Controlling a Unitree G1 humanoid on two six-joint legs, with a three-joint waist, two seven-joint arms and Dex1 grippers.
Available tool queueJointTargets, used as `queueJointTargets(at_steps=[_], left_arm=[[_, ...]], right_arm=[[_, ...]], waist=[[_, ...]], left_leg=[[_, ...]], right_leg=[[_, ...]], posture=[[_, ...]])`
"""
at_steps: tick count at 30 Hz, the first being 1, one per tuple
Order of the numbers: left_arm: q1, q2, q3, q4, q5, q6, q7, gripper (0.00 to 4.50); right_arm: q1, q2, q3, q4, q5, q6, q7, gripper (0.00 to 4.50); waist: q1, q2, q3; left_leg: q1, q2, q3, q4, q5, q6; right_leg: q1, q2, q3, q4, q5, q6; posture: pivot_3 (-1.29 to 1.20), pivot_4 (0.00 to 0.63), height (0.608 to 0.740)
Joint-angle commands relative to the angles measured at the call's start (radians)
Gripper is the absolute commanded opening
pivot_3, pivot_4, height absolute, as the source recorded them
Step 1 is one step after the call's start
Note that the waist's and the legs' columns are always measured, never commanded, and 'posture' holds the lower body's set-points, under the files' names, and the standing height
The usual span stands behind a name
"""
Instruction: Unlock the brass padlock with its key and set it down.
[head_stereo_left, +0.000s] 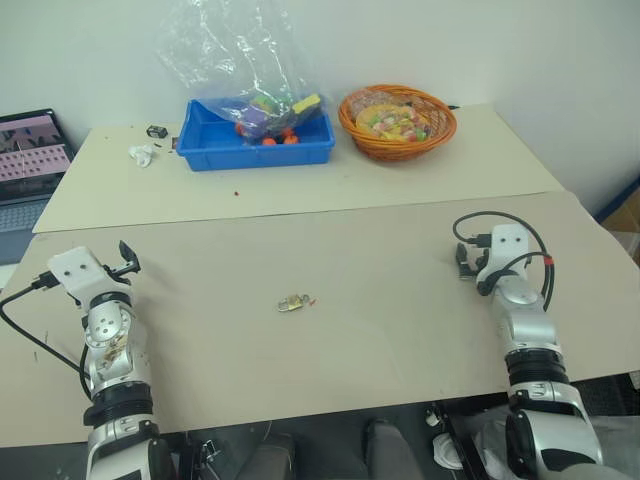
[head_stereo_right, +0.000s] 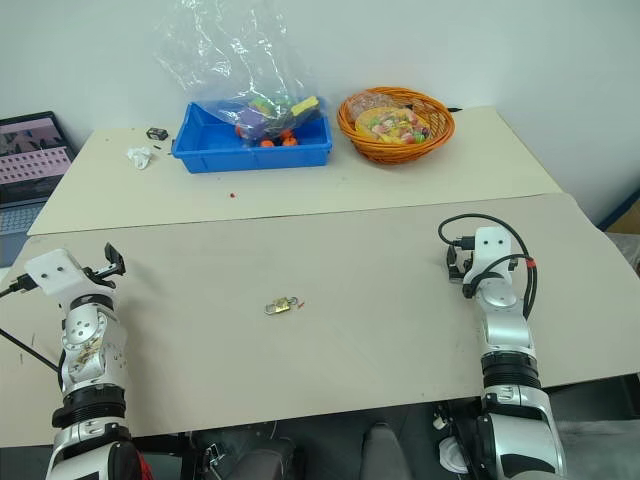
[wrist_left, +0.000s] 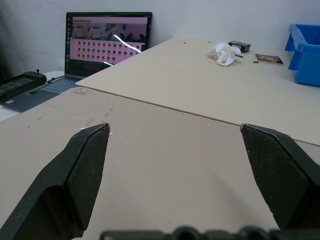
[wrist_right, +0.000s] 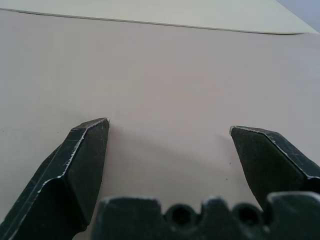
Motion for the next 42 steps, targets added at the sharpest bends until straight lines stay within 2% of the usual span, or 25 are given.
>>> queueJointTargets(at_steps=[1,5,7,9,12,17,19,25,28,29,34,38,42], left_arm=[[-0.005,0.013,0.003,-0.040,-0.002,-0.035,-0.017,4.46],[-0.009,0.008,-0.017,-0.045,-0.020,-0.025,-0.066,4.46],[0.009,0.009,-0.048,-0.090,-0.027,-0.017,-0.126,4.46],[0.049,0.024,-0.101,-0.165,-0.020,0.005,-0.206,4.46],[0.108,0.050,-0.146,-0.272,-0.035,0.057,-0.295,4.46],[0.130,0.065,-0.183,-0.354,-0.042,0.115,-0.359,4.46],[0.136,0.057,-0.228,-0.410,-0.066,0.156,-0.411,4.46],[0.277,0.152,-0.394,-0.680,-0.113,0.216,-0.690,4.46],[0.355,0.236,-0.408,-0.759,-0.130,0.210,-0.809,4.46],[0.368,0.262,-0.408,-0.761,-0.122,0.196,-0.839,4.46],[0.354,0.319,-0.418,-0.700,-0.112,0.151,-0.944,4.46],[0.304,0.320,-0.474,-0.611,-0.068,0.114,-1.006,4.46],[0.236,0.278,-0.533,-0.462,-0.044,0.105,-1.044,4.46]], right_arm=[[-0.009,-0.001,-0.003,-0.014,-0.001,-0.023,0.001,4.50],[-0.002,-0.009,-0.006,-0.015,0.005,-0.023,0.017,4.50],[0.000,-0.013,-0.015,-0.036,0.060,0.008,0.106,4.50],[0.018,-0.053,0.028,-0.107,0.122,0.072,0.311,4.50],[0.086,-0.162,0.119,-0.330,0.281,0.236,0.688,4.50],[0.149,-0.300,0.186,-0.629,0.527,0.389,1.080,4.50],[0.112,-0.310,0.253,-0.679,0.552,0.400,1.181,4.50],[0.014,-0.276,0.377,-0.659,0.454,0.302,1.242,4.50],[-0.016,-0.256,0.394,-0.667,0.450,0.286,1.257,4.50],[-0.020,-0.252,0.396,-0.673,0.450,0.283,1.261,4.50],[-0.024,-0.232,0.392,-0.679,0.446,0.278,1.257,4.50],[-0.020,-0.220,0.385,-0.679,0.434,0.277,1.230,4.50],[0.006,-0.228,0.357,-0.720,0.453,0.294,1.206,4.50]], waist=[[0.000,0.000,0.000],[0.000,0.000,0.000],[0.000,0.000,0.000],[-0.001,0.000,0.000],[-0.004,0.000,0.000],[-0.004,0.000,0.000],[-0.003,0.000,0.000],[0.004,0.000,0.001],[0.004,0.000,0.001],[0.007,0.000,0.001],[0.013,0.000,0.001],[0.015,0.000,0.001],[0.015,0.000,0.001]], left_leg=[[0.000,0.000,0.000,0.000,0.000,0.000],[0.000,0.000,0.000,0.000,0.000,0.000],[0.000,0.000,0.000,0.000,0.000,0.000],[0.000,0.000,0.000,0.000,0.000,0.000],[-0.002,0.000,0.000,0.000,-0.001,0.002],[-0.002,0.001,0.000,0.001,-0.003,0.003],[0.000,0.002,0.000,0.001,-0.004,0.003],[0.002,0.002,0.002,0.002,-0.007,0.002],[-0.004,0.003,0.006,0.002,-0.007,0.002],[-0.007,0.003,0.008,0.002,-0.007,0.001],[-0.006,0.003,0.009,0.002,-0.007,0.002],[-0.006,0.003,0.009,0.002,-0.007,0.002],[-0.006,0.003,0.010,0.002,-0.007,0.002]], right_leg=[[0.000,0.000,0.000,0.000,0.000,0.000],[0.000,0.000,0.000,0.000,0.000,0.000],[0.000,0.000,0.000,0.000,0.000,0.000],[0.000,0.000,0.000,0.000,0.000,0.000],[0.000,0.000,0.000,-0.001,0.000,0.000],[-0.001,0.000,-0.001,-0.001,0.000,0.000],[0.001,0.001,-0.001,-0.001,0.000,0.000],[0.002,0.001,-0.002,-0.001,0.000,0.001],[-0.010,0.001,-0.002,0.001,0.000,0.000],[-0.014,0.001,-0.002,0.002,0.000,0.000],[-0.014,0.000,-0.002,0.001,0.000,-0.001],[-0.014,0.000,-0.002,0.001,0.000,-0.001],[-0.014,0.000,-0.002,0.001,0.000,-0.001]], posture=[[0.00,0.150,0.740],[0.00,0.150,0.740],[0.00,0.150,0.740],[0.00,0.150,0.740],[0.00,0.150,0.740],[0.00,0.150,0.740],[0.00,0.150,0.740],[0.00,0.150,0.740],[0.00,0.150,0.740],[0.00,0.150,0.740],[0.00,0.150,0.740],[0.00,0.150,0.740],[0.00,0.150,0.740]])
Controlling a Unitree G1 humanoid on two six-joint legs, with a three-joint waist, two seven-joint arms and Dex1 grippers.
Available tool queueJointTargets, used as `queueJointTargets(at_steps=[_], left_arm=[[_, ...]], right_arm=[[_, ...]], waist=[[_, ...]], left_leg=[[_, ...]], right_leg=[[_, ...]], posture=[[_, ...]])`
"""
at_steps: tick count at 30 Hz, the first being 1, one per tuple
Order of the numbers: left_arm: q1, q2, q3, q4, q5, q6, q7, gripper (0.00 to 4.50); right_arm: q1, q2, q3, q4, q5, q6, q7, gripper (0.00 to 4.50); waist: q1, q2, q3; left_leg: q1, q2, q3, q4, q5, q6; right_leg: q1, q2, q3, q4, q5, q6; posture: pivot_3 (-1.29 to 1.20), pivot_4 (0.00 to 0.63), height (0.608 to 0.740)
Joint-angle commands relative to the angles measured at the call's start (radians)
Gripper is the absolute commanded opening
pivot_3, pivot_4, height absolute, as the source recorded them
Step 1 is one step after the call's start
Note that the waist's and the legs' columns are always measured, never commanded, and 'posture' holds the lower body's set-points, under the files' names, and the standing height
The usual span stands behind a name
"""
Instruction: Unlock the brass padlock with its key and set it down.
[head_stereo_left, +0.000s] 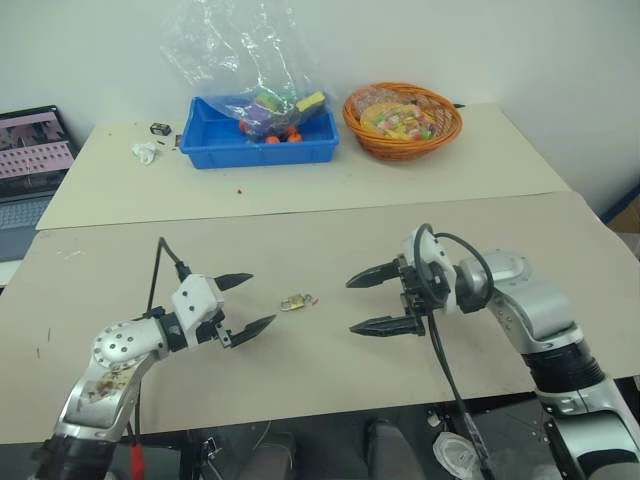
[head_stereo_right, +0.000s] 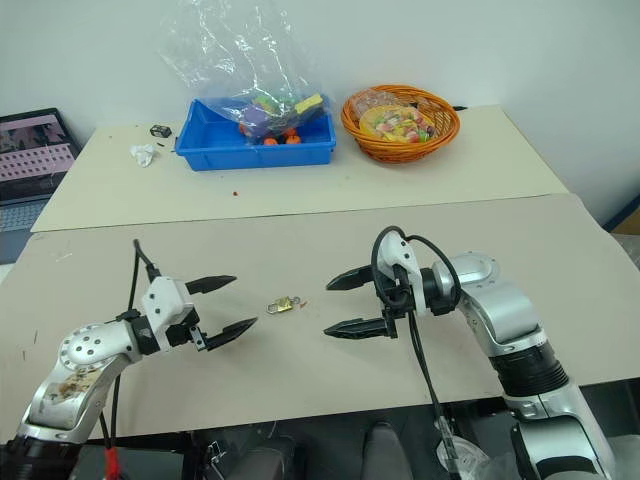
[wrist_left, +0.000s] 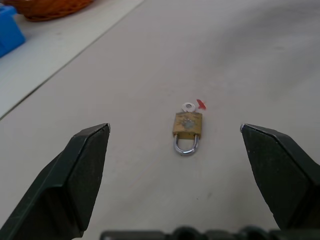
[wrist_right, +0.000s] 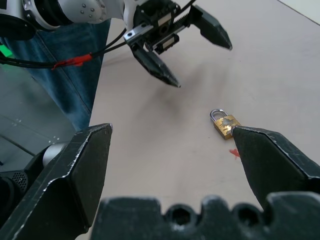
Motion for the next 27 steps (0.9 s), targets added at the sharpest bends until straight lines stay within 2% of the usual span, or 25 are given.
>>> queueJointTargets(at_steps=[1,12,21,27], left_arm=[[-0.051,-0.033,-0.033,0.097,0.007,-0.002,-0.033,4.46],[-0.172,-0.134,-0.101,0.385,0.086,-0.128,-0.078,4.46],[-0.242,-0.188,-0.124,0.440,0.094,-0.118,-0.096,4.46],[-0.219,-0.191,-0.121,0.419,0.091,-0.113,-0.113,4.46]], right_arm=[[0.011,-0.007,-0.043,-0.072,0.026,0.000,-0.024,4.50],[0.068,-0.031,-0.084,-0.143,0.046,0.045,-0.092,4.50],[0.088,-0.030,-0.076,-0.124,0.033,0.034,-0.123,4.50],[0.084,-0.034,-0.078,-0.125,0.035,0.036,-0.130,4.50]], waist=[[0.000,0.000,0.000],[-0.001,0.000,0.000],[0.017,0.000,0.000],[0.019,0.001,0.000]], left_leg=[[0.000,0.000,0.000,0.000,0.000,0.000],[0.001,0.000,0.001,0.002,0.000,0.000],[0.001,-0.001,0.001,0.003,0.000,0.000],[0.001,-0.001,0.001,0.004,0.000,0.000]], right_leg=[[0.000,0.000,0.000,0.000,0.000,0.000],[0.001,0.000,0.000,0.000,0.000,-0.001],[0.001,-0.001,0.000,0.000,0.001,-0.001],[0.002,-0.001,0.000,0.000,0.001,-0.001]], posture=[[0.00,0.150,0.740],[0.00,0.150,0.740],[0.00,0.150,0.740],[0.00,0.150,0.740]])
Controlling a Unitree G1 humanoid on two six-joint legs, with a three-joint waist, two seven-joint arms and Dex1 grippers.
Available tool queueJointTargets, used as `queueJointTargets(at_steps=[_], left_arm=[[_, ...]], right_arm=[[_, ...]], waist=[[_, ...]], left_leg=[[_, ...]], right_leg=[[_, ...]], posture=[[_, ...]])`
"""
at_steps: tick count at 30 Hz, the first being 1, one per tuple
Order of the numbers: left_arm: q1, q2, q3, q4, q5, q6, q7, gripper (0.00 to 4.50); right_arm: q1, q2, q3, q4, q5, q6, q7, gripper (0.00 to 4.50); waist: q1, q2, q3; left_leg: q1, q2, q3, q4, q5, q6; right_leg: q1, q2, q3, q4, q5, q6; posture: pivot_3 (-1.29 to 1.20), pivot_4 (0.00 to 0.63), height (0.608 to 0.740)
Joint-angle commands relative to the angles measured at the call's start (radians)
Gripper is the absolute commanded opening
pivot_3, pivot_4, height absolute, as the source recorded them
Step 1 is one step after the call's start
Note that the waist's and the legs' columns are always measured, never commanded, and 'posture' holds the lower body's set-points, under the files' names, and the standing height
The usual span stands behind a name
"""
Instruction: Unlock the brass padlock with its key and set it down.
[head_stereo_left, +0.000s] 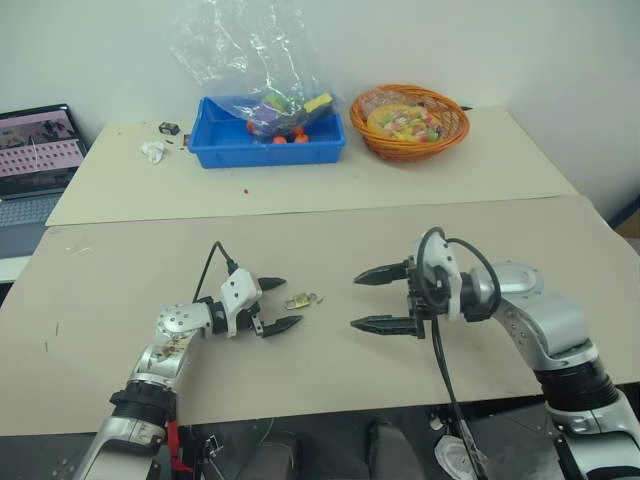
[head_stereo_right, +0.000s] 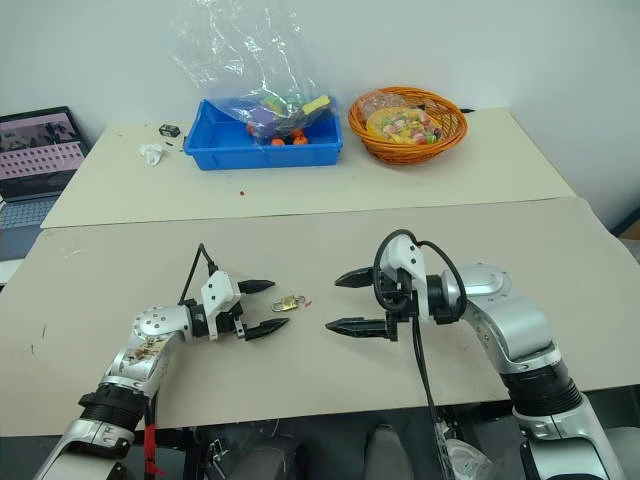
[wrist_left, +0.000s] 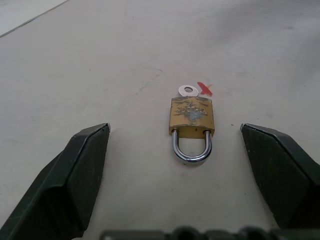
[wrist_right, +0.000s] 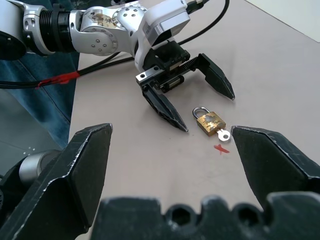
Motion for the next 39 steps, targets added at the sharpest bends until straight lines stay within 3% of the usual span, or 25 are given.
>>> queueJointTargets(at_steps=[1,2,5,10,15,34,35,36,39], left_arm=[[0.022,-0.010,-0.021,-0.002,0.008,0.013,-0.010,4.46],[0.023,-0.011,-0.020,-0.002,0.008,0.013,-0.010,4.46],[0.019,-0.014,-0.021,0.000,0.008,0.014,-0.014,3.77],[-0.011,-0.034,-0.029,0.021,0.017,0.011,-0.013,1.75],[-0.024,-0.047,-0.033,0.029,0.026,0.008,-0.017,0.12],[0.021,-0.023,-0.008,-0.014,0.045,0.014,0.020,0.12],[0.020,-0.023,-0.007,-0.015,0.044,0.009,0.023,0.69],[0.019,-0.018,-0.010,-0.013,0.048,0.000,0.020,0.83],[0.015,-0.008,-0.015,-0.008,0.066,-0.011,0.029,1.99]], right_arm=[[-0.002,-0.007,-0.027,-0.020,0.008,-0.013,-0.005,4.50],[-0.002,-0.007,-0.027,-0.019,0.007,-0.014,-0.006,4.50],[-0.005,-0.003,-0.027,-0.019,0.010,-0.013,-0.008,4.50],[-0.006,0.000,-0.029,-0.022,0.014,-0.010,-0.014,4.50],[0.003,-0.002,-0.035,-0.032,0.021,-0.008,-0.026,4.50],[0.000,0.008,-0.016,-0.005,-0.004,-0.030,-0.044,4.50],[-0.001,0.009,-0.015,-0.004,-0.008,-0.032,-0.045,4.50],[-0.001,0.010,-0.015,-0.003,-0.008,-0.033,-0.045,4.50],[-0.002,0.015,-0.016,-0.003,-0.009,-0.030,-0.043,4.50]], waist=[[0.000,0.000,0.000],[0.000,0.000,0.000],[0.000,0.000,0.000],[0.002,0.000,0.000],[0.007,0.000,0.000],[0.000,0.000,0.000],[-0.001,0.000,0.000],[-0.001,0.000,0.000],[-0.002,0.000,0.000]], left_leg=[[0.000,0.000,0.000,0.000,0.000,0.000],[0.000,0.000,0.000,0.000,0.000,0.000],[0.000,0.000,0.000,0.000,0.000,0.000],[0.000,0.000,0.000,0.000,0.000,0.000],[0.000,-0.001,0.000,0.002,0.000,0.001],[0.000,0.000,0.000,0.002,-0.001,0.001],[0.000,0.000,0.000,0.002,-0.001,0.001],[0.000,0.000,0.000,0.002,-0.001,0.001],[0.000,0.000,0.000,0.002,-0.001,0.001]], right_leg=[[0.000,0.000,0.000,0.000,0.000,0.000],[0.000,0.000,0.000,0.000,0.000,0.000],[0.000,0.000,0.000,0.000,0.000,0.000],[0.000,0.000,0.000,0.000,0.000,0.000],[0.001,0.000,0.000,0.000,0.000,0.000],[0.001,0.000,0.000,0.000,0.000,0.000],[0.001,0.000,0.000,0.000,0.000,0.000],[0.001,0.000,0.000,0.000,0.000,0.000],[0.001,0.000,0.000,0.000,0.000,0.000]], posture=[[0.00,0.150,0.740],[0.00,0.150,0.740],[0.00,0.150,0.740],[0.00,0.150,0.740],[0.00,0.150,0.740],[0.00,0.150,0.740],[0.00,0.150,0.740],[0.00,0.150,0.740],[0.00,0.150,0.740]])
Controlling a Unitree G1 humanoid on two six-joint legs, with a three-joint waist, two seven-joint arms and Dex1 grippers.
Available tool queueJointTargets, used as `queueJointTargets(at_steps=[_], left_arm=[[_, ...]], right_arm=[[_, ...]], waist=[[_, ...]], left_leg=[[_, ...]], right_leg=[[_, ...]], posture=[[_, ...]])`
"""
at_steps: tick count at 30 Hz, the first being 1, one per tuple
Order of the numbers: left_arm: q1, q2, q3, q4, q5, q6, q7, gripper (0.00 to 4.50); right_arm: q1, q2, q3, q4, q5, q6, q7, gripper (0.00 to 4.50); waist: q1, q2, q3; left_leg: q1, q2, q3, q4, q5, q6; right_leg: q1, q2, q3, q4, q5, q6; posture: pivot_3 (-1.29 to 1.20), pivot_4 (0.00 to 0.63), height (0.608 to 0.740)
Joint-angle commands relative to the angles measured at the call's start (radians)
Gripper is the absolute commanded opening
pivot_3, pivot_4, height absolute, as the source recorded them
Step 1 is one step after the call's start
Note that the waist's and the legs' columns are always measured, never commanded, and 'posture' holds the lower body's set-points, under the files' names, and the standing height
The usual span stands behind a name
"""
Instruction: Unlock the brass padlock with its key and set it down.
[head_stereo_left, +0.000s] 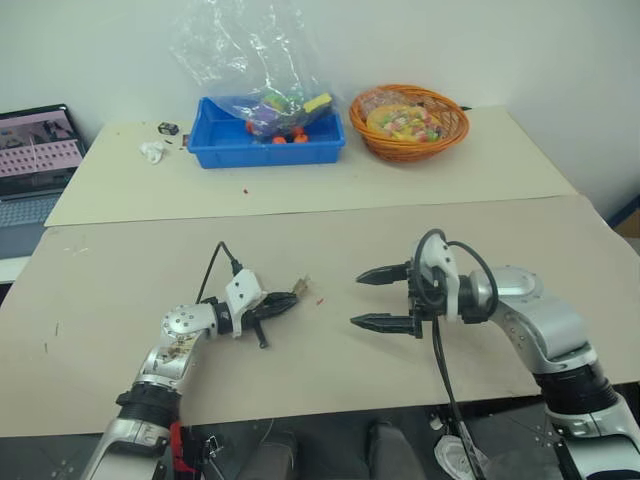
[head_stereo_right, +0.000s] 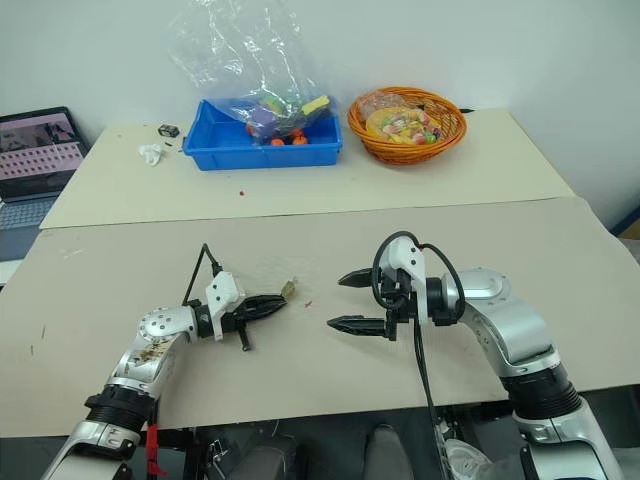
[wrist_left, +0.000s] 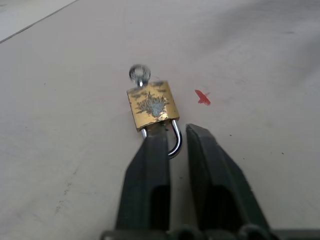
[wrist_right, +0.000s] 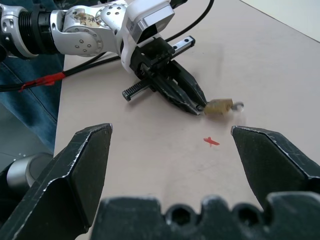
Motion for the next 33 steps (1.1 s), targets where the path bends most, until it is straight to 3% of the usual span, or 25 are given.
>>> queueJointTargets(at_steps=[1,3,11,18,24,33], left_arm=[[0.010,0.017,-0.017,0.008,0.040,-0.003,0.017,2.28],[0.009,0.020,-0.015,0.007,0.042,0.004,0.023,3.06],[0.020,0.020,0.004,-0.011,0.052,0.010,0.092,3.06],[0.040,-0.043,-0.018,-0.013,0.103,0.004,0.223,3.06],[0.036,-0.075,-0.043,0.003,0.107,0.026,0.236,3.06],[-0.038,-0.129,-0.060,0.110,0.090,0.055,0.168,3.06]], right_arm=[[-0.021,0.008,-0.017,-0.013,0.009,-0.020,0.000,4.50],[-0.018,0.010,-0.020,-0.015,0.011,-0.018,-0.001,4.50],[0.000,0.010,-0.026,-0.028,0.015,-0.014,-0.009,4.50],[0.019,-0.002,-0.044,-0.052,0.033,-0.005,-0.008,4.50],[0.020,-0.002,-0.046,-0.062,0.043,0.005,-0.016,4.50],[0.010,-0.001,-0.045,-0.065,0.059,0.016,-0.030,4.50]], waist=[[-0.001,0.000,0.000],[-0.001,0.000,0.000],[-0.002,0.000,0.000],[0.003,0.000,0.000],[0.007,0.003,-0.002],[0.030,0.004,-0.002]], left_leg=[[0.000,0.000,0.000,0.000,0.000,0.000],[0.000,0.000,0.000,0.000,0.000,0.000],[0.000,0.000,0.000,0.000,0.000,0.000],[0.000,0.000,0.000,0.000,0.000,0.000],[0.003,0.000,0.000,0.000,0.000,0.000],[0.018,0.000,0.000,-0.001,-0.006,0.010]], right_leg=[[0.000,0.000,0.000,0.000,0.000,0.000],[0.000,0.000,0.000,0.000,0.000,0.000],[0.000,0.000,0.000,0.000,0.000,0.000],[0.000,0.000,0.000,0.000,0.000,0.000],[0.003,0.000,0.000,0.000,0.001,-0.001],[0.022,0.000,-0.001,-0.003,0.000,0.001]], posture=[[0.00,0.150,0.740],[0.00,0.150,0.740],[0.00,0.150,0.740],[0.00,0.150,0.740],[0.00,0.150,0.740],[0.00,0.150,0.740]])
